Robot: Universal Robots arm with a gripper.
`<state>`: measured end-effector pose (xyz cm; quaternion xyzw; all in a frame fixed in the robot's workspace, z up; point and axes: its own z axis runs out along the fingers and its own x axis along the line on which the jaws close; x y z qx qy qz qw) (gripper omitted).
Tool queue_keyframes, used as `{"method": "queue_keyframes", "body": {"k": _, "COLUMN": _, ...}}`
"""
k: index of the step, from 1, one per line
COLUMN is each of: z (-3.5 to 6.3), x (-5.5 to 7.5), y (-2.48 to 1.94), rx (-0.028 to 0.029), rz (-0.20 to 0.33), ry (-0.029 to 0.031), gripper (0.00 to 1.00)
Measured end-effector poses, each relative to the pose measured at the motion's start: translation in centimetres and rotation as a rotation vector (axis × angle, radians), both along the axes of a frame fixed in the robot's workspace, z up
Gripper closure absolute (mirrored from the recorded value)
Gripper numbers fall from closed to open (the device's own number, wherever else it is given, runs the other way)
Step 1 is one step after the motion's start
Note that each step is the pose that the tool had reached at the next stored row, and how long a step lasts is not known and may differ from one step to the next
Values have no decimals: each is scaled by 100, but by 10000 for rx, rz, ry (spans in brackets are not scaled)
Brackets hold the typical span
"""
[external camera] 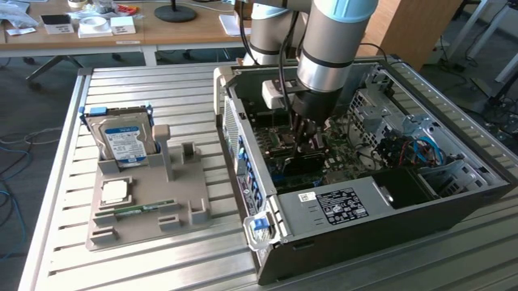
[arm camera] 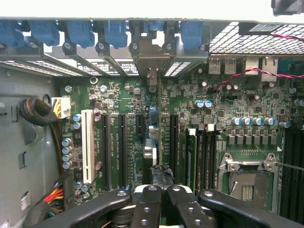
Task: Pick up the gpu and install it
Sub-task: 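Press down on the gpu until it lock into place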
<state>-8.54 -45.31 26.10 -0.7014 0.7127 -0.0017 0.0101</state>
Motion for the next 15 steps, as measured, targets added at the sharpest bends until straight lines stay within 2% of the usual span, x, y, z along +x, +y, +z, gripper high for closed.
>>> {"method": "queue_keyframes", "body": {"k": 15, "z": -13, "x": -3, "y": -6, "rx": 4, "rz": 3, "ry": -2, "gripper": 89}}
